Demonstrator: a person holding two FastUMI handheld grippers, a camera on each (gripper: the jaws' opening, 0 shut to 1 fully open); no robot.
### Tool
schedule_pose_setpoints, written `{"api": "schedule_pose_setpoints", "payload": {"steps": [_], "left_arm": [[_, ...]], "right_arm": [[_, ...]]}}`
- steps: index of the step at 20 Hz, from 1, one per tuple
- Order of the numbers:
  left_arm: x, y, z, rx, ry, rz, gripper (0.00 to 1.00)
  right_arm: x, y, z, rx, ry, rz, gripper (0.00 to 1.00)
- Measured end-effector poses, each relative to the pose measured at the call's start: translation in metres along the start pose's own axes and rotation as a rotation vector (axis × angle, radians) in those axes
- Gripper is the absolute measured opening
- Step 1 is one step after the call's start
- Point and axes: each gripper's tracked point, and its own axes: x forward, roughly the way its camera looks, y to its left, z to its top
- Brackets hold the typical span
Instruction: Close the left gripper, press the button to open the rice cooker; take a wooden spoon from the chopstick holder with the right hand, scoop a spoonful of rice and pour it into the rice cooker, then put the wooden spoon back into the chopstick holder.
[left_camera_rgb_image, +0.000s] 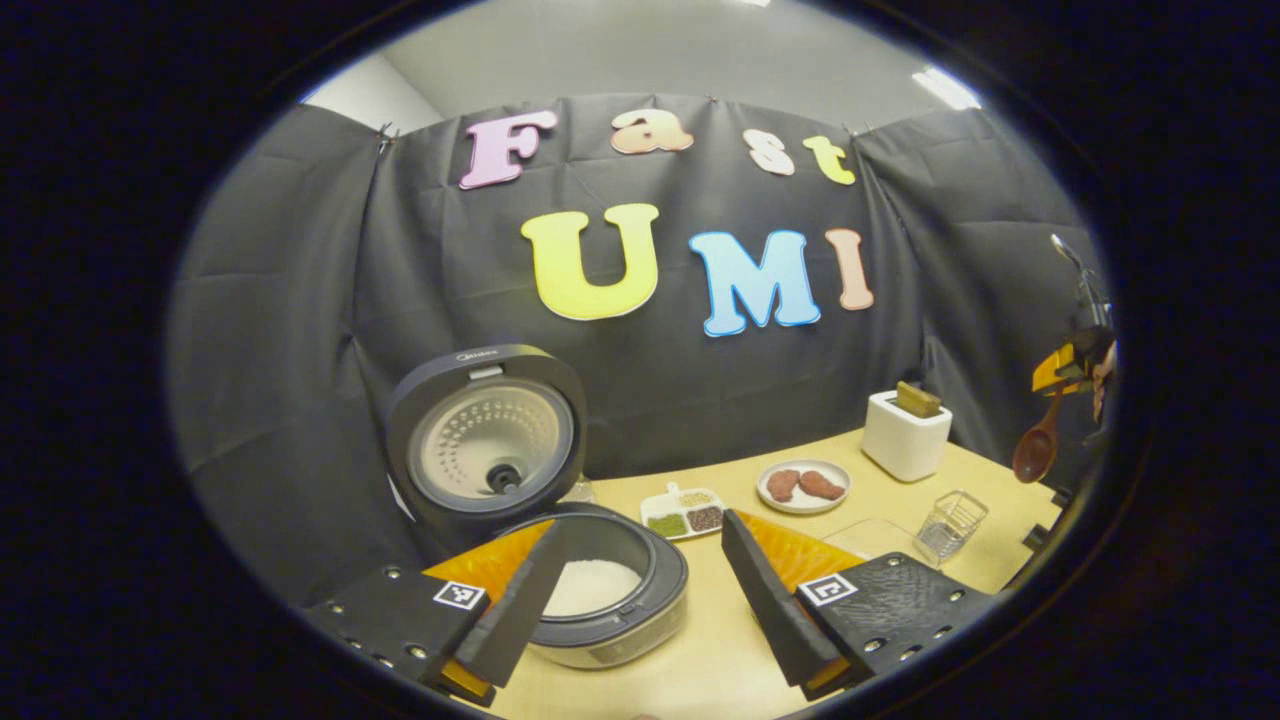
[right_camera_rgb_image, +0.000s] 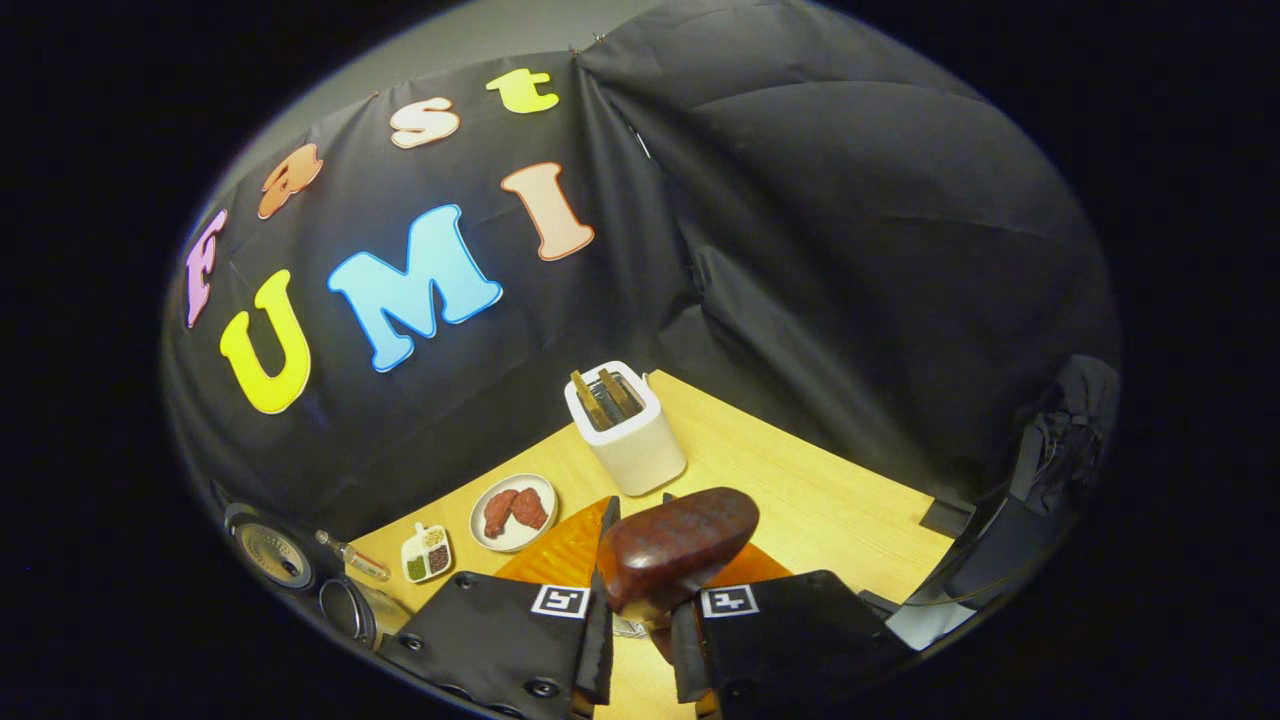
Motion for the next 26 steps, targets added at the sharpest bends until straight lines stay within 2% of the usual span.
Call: {"api": "schedule_pose_setpoints", "payload": {"steps": [1, 6, 8, 10, 11, 12, 13, 14, 17, 18, 19, 21, 24, 25, 26], "left_arm": [[-0.001, 0.002, -0.006, -0.023, 0.01, -0.004, 0.99], [-0.015, 0.033, -0.016, -0.061, 0.02, 0.03, 0.96], [-0.025, 0.052, -0.02, -0.046, 0.025, 0.057, 0.98], [-0.035, 0.062, -0.023, -0.055, 0.026, 0.067, 0.96], [-0.039, 0.068, -0.029, -0.064, 0.033, 0.077, 0.97], [-0.042, 0.075, -0.035, -0.074, 0.042, 0.09, 0.97], [-0.046, 0.081, -0.04, -0.086, 0.049, 0.105, 0.99], [-0.049, 0.085, -0.044, -0.097, 0.056, 0.117, 0.99], [-0.06, 0.1, -0.06, -0.138, 0.08, 0.155, 0.99], [-0.064, 0.105, -0.065, -0.154, 0.089, 0.165, 0.99], [-0.067, 0.108, -0.072, -0.171, 0.099, 0.175, 0.99], [-0.073, 0.112, -0.086, -0.215, 0.126, 0.192, 0.99], [-0.082, 0.11, -0.105, -0.258, 0.156, 0.202, 0.98], [-0.084, 0.11, -0.11, -0.26, 0.164, 0.207, 0.98], [-0.085, 0.11, -0.113, -0.258, 0.17, 0.211, 0.98]], "right_arm": [[-0.005, 0.009, -0.002, 0.007, 0.003, 0.015, 0.26], [-0.02, 0.063, -0.013, 0.031, 0.011, 0.11, 0.27], [-0.022, 0.089, -0.018, 0.011, 0.018, 0.151, 0.23], [-0.021, 0.116, -0.023, -0.009, 0.029, 0.193, 0.23], [-0.019, 0.129, -0.028, -0.02, 0.039, 0.213, 0.26], [-0.016, 0.142, -0.034, -0.032, 0.051, 0.232, 0.22], [-0.014, 0.154, -0.04, -0.046, 0.065, 0.251, 0.23], [-0.012, 0.165, -0.047, -0.063, 0.078, 0.269, 0.26], [0.001, 0.192, -0.067, -0.143, 0.107, 0.3, 0.27], [0.006, 0.199, -0.076, -0.172, 0.123, 0.307, 0.23], [0.01, 0.204, -0.086, -0.198, 0.143, 0.314, 0.26], [0.017, 0.217, -0.106, -0.263, 0.168, 0.344, 0.27], [0.028, 0.222, -0.141, -0.383, 0.213, 0.37, 0.26], [0.033, 0.222, -0.151, -0.409, 0.229, 0.369, 0.22], [0.036, 0.224, -0.162, -0.43, 0.248, 0.372, 0.26]]}}
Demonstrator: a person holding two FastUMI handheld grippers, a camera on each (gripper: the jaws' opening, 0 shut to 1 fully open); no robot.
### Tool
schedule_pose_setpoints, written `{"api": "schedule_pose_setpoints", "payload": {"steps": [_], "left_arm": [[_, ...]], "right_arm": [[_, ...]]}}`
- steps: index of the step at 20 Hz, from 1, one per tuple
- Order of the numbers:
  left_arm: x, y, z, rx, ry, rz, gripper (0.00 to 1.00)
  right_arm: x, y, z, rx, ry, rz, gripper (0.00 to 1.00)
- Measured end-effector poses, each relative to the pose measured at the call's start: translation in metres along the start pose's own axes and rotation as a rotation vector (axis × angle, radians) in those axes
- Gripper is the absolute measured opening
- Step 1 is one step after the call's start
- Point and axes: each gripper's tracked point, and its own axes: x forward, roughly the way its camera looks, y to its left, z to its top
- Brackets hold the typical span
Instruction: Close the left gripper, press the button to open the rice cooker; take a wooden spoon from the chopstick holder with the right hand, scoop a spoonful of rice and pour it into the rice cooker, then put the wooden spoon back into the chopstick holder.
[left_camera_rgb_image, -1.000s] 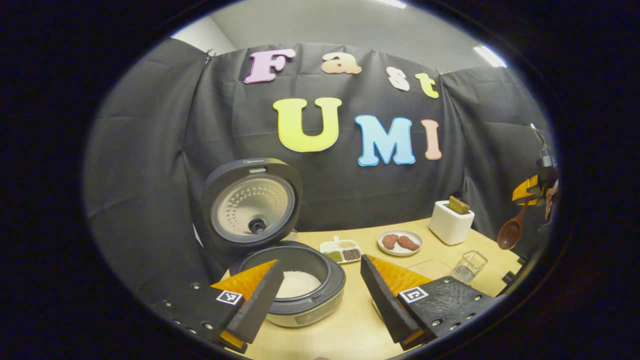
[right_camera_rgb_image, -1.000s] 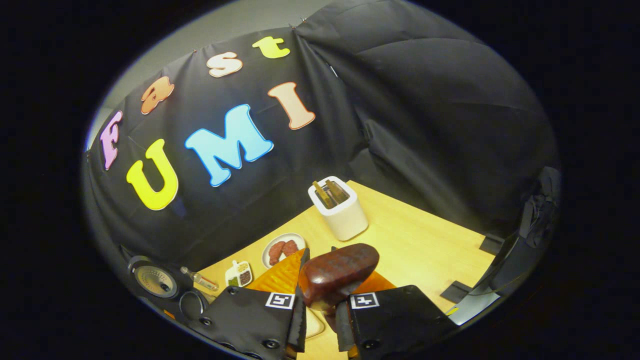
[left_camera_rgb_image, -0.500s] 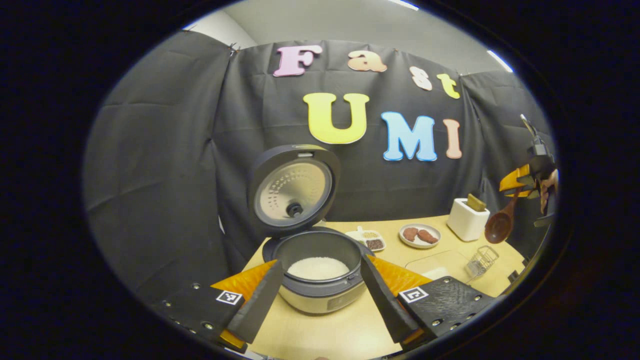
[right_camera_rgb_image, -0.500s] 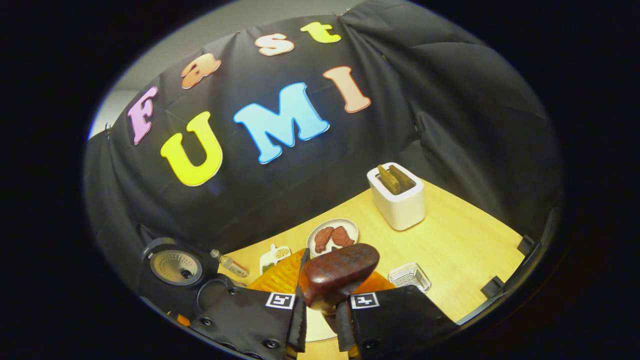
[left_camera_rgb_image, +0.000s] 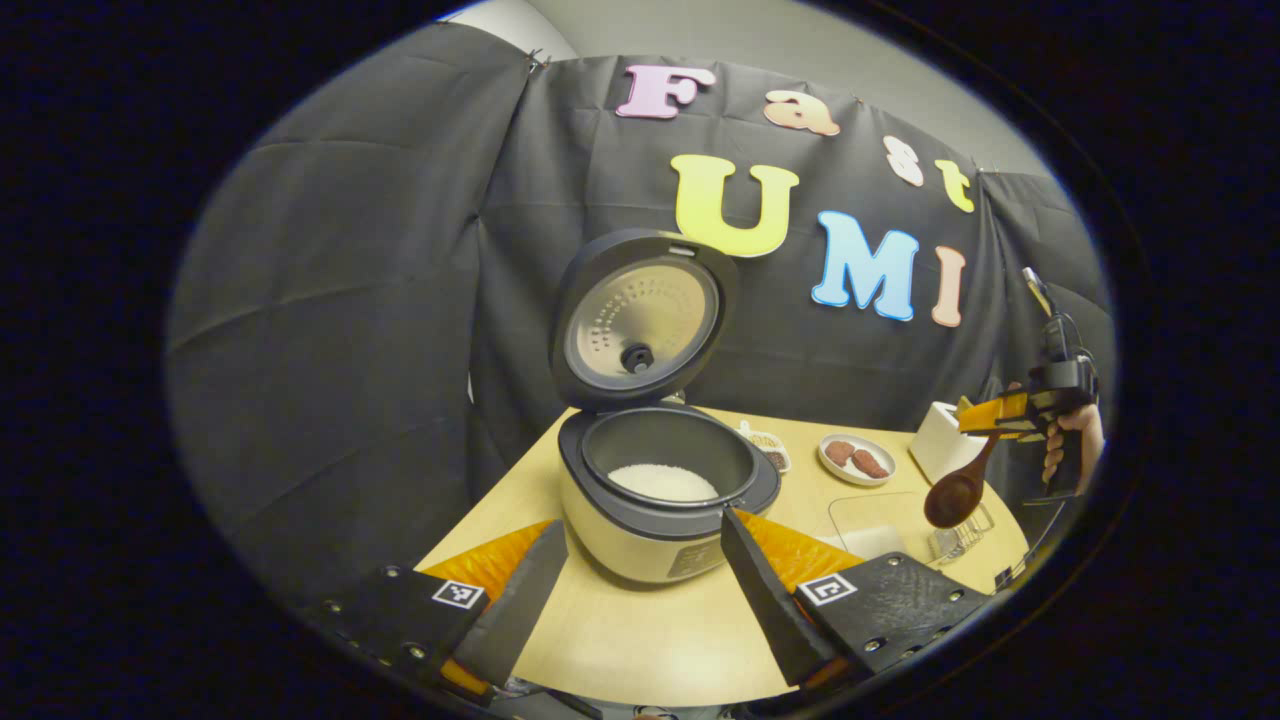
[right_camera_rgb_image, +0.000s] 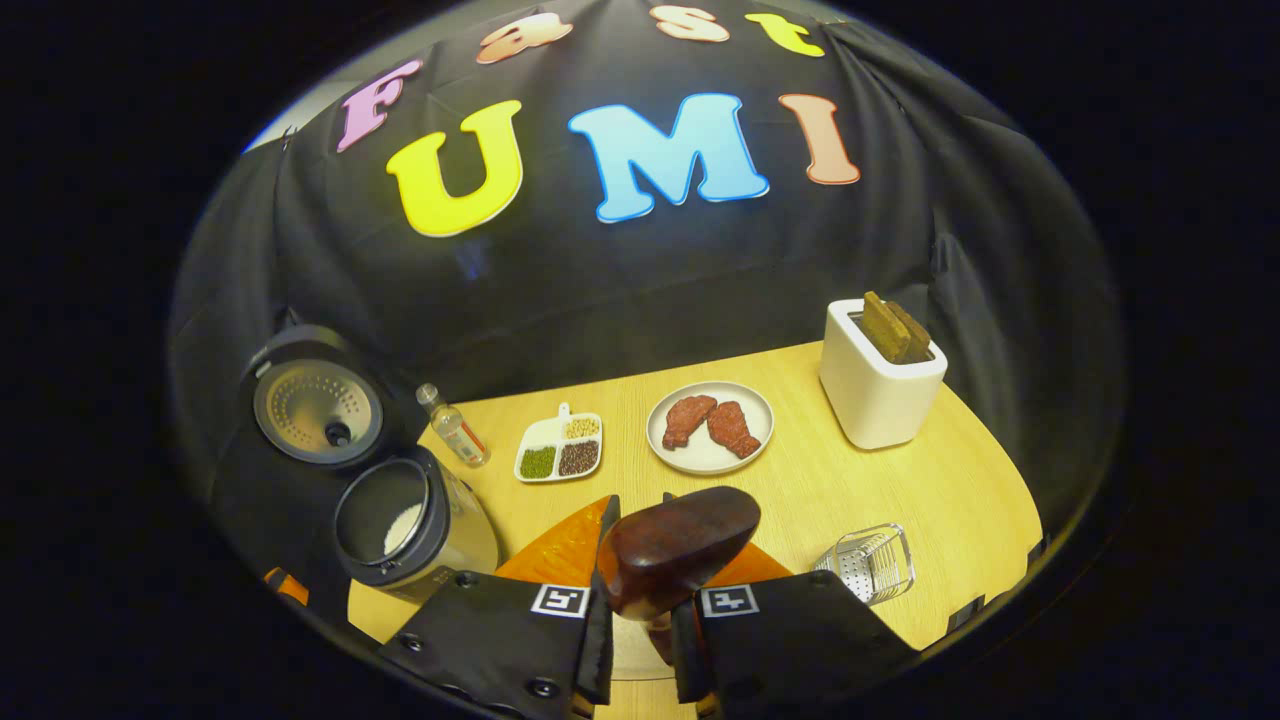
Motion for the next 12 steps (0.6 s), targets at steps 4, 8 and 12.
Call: {"api": "schedule_pose_setpoints", "payload": {"steps": [4, 8, 12], "left_arm": [[-0.001, 0.002, -0.003, 0.022, 0.011, 0.019, 0.98], [-0.005, 0.007, -0.001, 0.041, 0.006, 0.04, 0.98], [-0.016, 0.009, 0.004, 0.036, -0.001, 0.073, 0.99]], "right_arm": [[0.027, 0.008, -0.033, -0.029, 0.078, 0.012, 0.27], [0.05, 0.025, -0.061, -0.029, 0.143, 0.045, 0.26], [0.062, 0.045, -0.088, -0.026, 0.201, 0.081, 0.26]]}}
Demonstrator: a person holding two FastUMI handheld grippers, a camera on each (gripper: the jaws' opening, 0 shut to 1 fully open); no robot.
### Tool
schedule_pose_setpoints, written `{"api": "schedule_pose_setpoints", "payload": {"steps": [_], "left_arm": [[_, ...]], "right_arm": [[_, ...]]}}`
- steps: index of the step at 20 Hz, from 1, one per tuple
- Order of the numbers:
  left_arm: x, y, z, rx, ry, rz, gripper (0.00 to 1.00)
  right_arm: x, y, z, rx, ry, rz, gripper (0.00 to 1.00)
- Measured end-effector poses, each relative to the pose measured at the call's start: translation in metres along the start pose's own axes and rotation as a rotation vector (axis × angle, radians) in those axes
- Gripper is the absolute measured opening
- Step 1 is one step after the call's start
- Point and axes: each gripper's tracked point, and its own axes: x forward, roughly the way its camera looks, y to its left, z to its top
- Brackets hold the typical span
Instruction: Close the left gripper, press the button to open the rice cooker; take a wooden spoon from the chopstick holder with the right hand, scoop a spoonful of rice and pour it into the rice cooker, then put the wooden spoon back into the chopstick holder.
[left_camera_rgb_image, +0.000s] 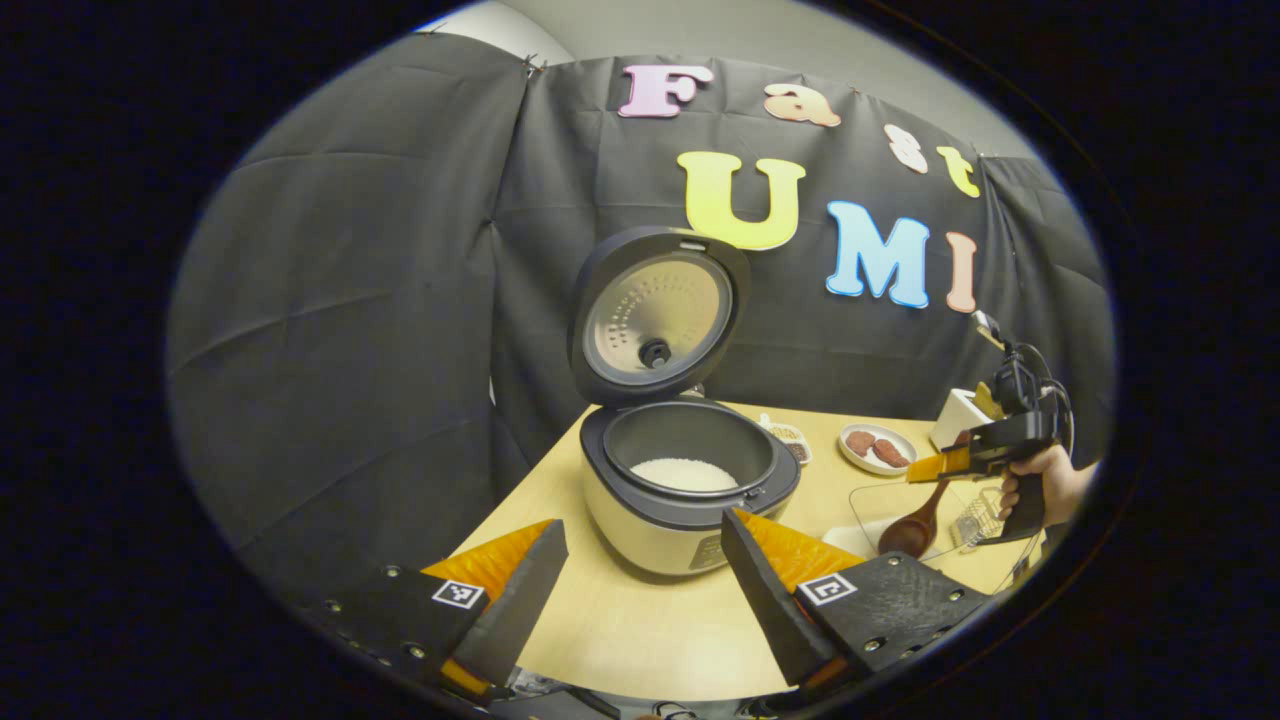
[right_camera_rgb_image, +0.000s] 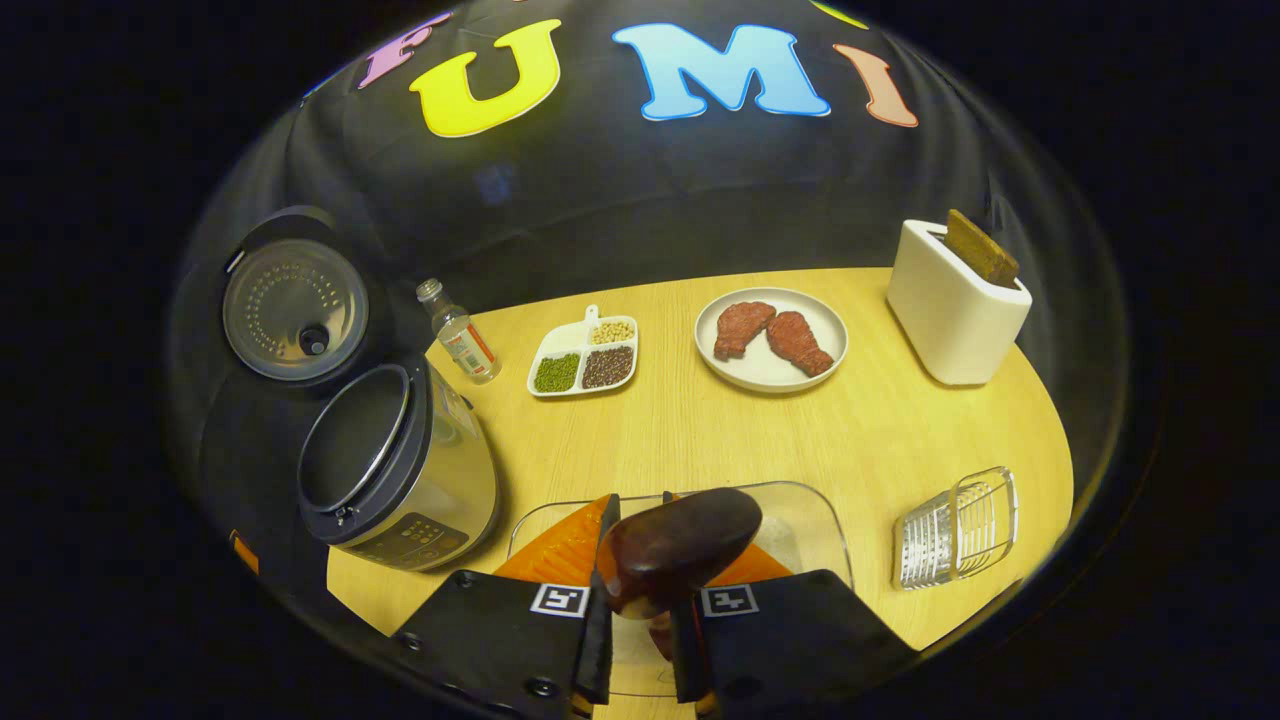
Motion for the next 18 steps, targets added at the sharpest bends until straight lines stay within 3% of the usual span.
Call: {"api": "schedule_pose_setpoints", "payload": {"steps": [12, 13, 18], "left_arm": [[-0.057, 0.016, 0.016, -0.047, -0.027, 0.14, 0.99], [-0.062, 0.018, 0.016, -0.045, -0.034, 0.157, 0.99], [-0.082, 0.025, 0.025, -0.033, -0.053, 0.259, 0.99]], "right_arm": [[0.006, 0.046, -0.027, 0.122, 0.104, 0.109, 0.23], [0.006, 0.047, -0.027, 0.137, 0.118, 0.118, 0.27], [0.006, 0.038, -0.026, 0.217, 0.173, 0.149, 0.23]]}}
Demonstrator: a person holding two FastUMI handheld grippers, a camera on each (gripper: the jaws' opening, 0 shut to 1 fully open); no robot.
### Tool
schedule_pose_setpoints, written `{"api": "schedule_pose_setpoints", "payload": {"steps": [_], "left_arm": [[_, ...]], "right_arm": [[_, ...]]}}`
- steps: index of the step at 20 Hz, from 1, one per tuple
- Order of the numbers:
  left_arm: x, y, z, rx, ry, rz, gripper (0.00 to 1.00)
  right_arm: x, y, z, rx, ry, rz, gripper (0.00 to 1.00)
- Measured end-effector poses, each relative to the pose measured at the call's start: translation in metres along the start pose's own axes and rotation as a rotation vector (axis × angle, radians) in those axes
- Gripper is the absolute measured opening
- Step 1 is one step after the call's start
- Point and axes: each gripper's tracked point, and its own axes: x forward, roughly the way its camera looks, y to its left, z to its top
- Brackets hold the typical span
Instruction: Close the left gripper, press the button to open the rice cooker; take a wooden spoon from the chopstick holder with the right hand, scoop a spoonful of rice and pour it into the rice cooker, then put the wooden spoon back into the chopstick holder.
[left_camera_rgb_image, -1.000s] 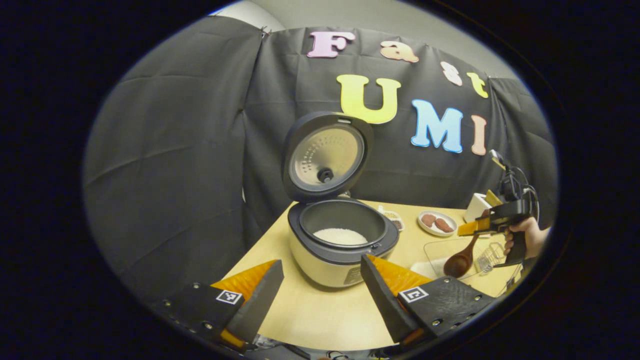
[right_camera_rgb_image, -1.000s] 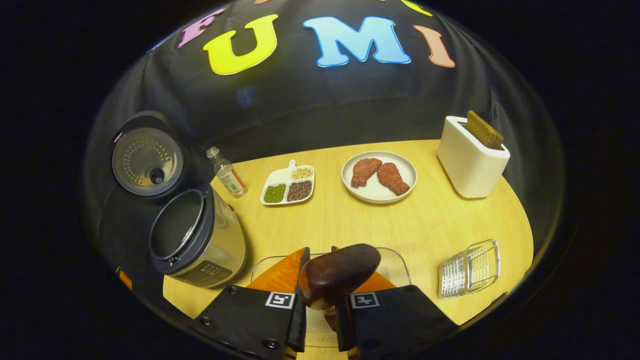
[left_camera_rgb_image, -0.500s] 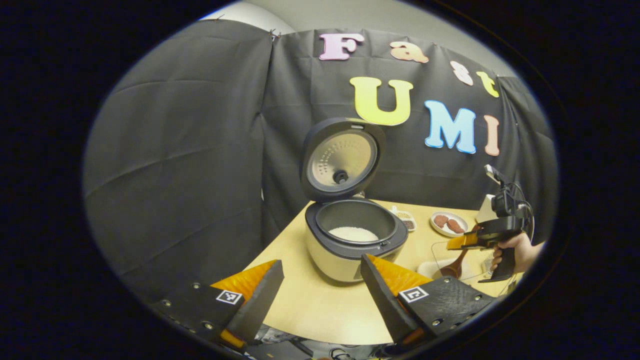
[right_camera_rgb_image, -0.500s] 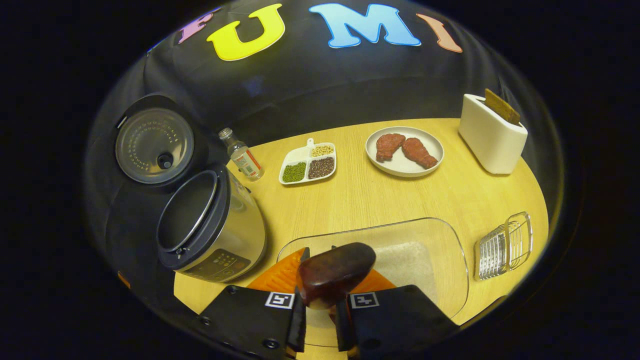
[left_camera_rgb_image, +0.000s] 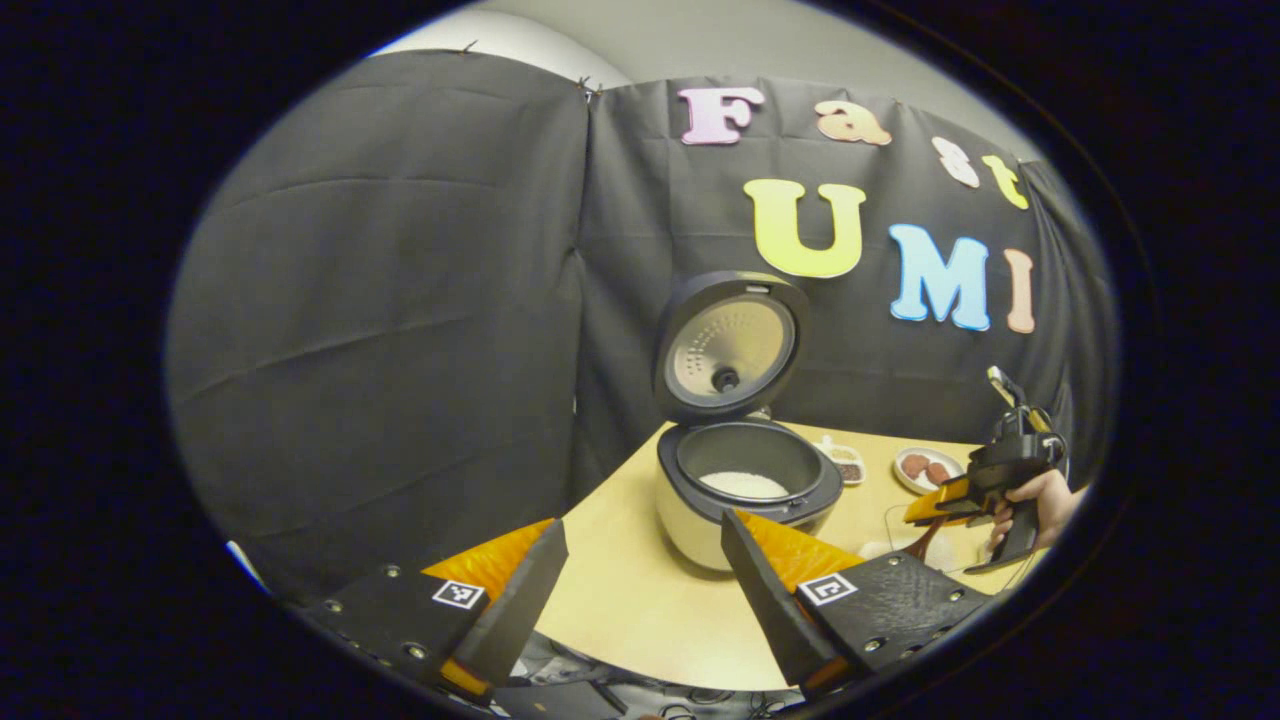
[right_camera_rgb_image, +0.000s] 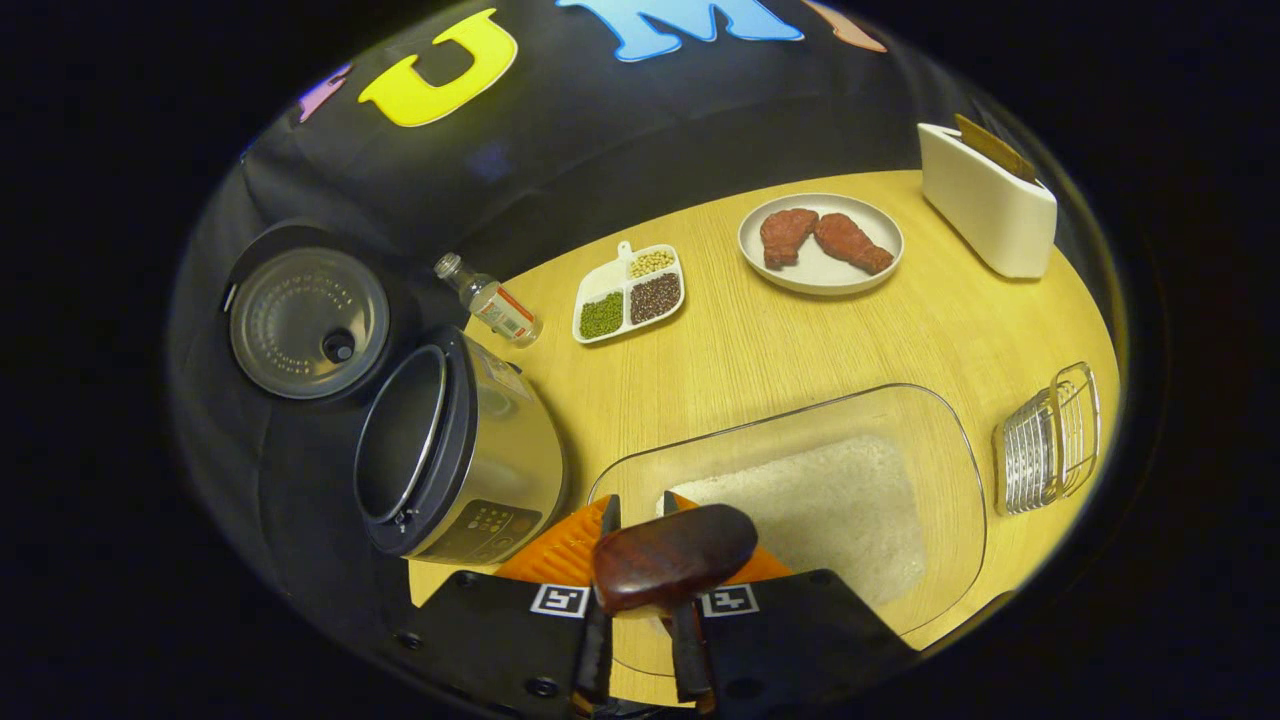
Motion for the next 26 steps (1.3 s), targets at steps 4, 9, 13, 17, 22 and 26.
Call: {"api": "schedule_pose_setpoints", "payload": {"steps": [4, 9, 13, 17, 22, 26], "left_arm": [[-0.02, -0.002, 0.001, 0.009, -0.005, 0.028, 0.99], [-0.037, -0.003, -0.004, 0.009, 0.003, 0.047, 0.99], [-0.042, -0.002, -0.001, 0.016, -0.003, 0.044, 0.99], [-0.041, -0.005, 0.004, 0.022, -0.019, 0.017, 0.99], [-0.039, -0.01, -0.001, 0.028, -0.009, -0.037, 0.99], [-0.018, -0.022, 0.0, 0.03, -0.005, -0.057, 0.97]], "right_arm": [[0.0, -0.002, -0.001, 0.007, 0.01, 0.019, 0.27], [-0.009, -0.01, 0.007, 0.08, 0.006, 0.041, 0.24], [-0.029, -0.031, 0.028, 0.242, -0.039, 0.064, 0.23], [-0.057, -0.054, 0.06, 0.414, -0.116, 0.092, 0.23], [-0.092, -0.075, 0.095, 0.574, -0.192, 0.124, 0.22], [-0.112, -0.066, 0.117, 0.669, -0.213, 0.196, 0.26]]}}
